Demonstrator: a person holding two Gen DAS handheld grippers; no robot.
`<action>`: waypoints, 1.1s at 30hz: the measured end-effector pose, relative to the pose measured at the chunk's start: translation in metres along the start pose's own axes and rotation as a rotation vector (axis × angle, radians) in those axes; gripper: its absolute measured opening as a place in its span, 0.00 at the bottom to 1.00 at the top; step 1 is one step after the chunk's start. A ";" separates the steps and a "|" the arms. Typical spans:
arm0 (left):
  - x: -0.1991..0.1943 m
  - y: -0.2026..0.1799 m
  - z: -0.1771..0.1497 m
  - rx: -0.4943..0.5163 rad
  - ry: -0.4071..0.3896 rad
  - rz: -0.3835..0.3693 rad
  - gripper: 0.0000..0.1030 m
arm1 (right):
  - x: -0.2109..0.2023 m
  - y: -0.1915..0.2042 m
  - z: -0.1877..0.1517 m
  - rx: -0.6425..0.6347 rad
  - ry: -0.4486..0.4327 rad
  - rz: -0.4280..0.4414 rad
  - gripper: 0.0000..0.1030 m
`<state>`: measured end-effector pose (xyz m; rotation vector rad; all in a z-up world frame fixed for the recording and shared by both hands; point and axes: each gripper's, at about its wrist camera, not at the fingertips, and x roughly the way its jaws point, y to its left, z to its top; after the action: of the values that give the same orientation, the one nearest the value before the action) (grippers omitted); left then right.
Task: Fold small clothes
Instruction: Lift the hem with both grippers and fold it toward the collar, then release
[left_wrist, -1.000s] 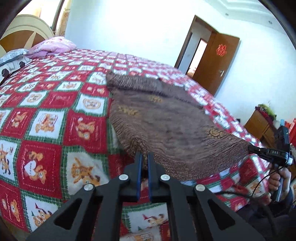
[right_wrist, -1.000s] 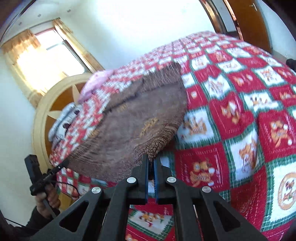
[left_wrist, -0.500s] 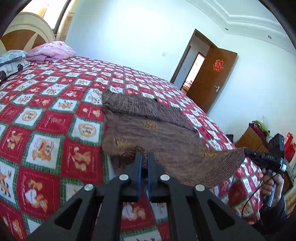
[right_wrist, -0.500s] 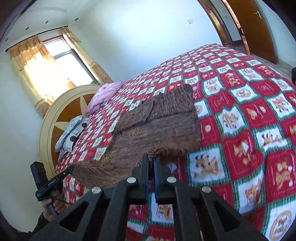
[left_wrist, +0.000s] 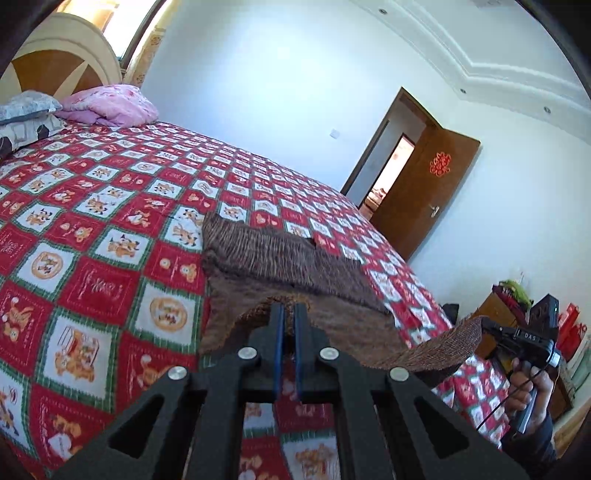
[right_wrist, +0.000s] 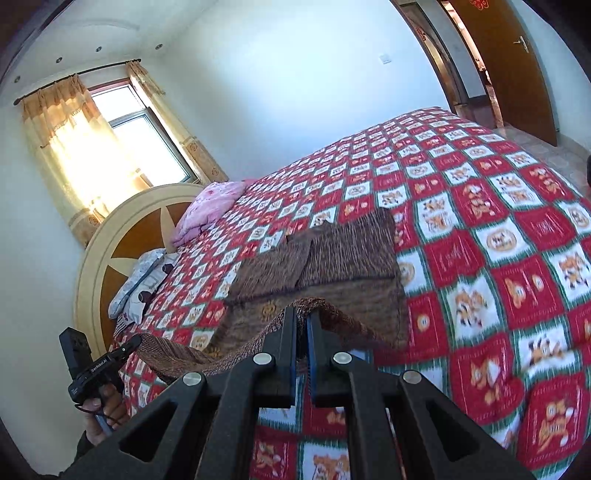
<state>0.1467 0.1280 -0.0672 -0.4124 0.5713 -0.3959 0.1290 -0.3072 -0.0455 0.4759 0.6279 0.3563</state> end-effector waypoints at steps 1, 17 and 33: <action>0.005 0.002 0.005 -0.012 0.002 -0.002 0.05 | 0.003 0.000 0.004 -0.002 -0.001 -0.001 0.04; 0.075 0.016 0.076 -0.045 0.005 0.013 0.05 | 0.072 -0.017 0.088 -0.008 0.002 -0.041 0.04; 0.206 0.054 0.126 -0.031 0.118 0.132 0.05 | 0.225 -0.080 0.156 0.067 0.112 -0.179 0.04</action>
<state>0.3927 0.1102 -0.0859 -0.3806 0.7163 -0.2859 0.4117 -0.3202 -0.0831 0.4623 0.7873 0.1930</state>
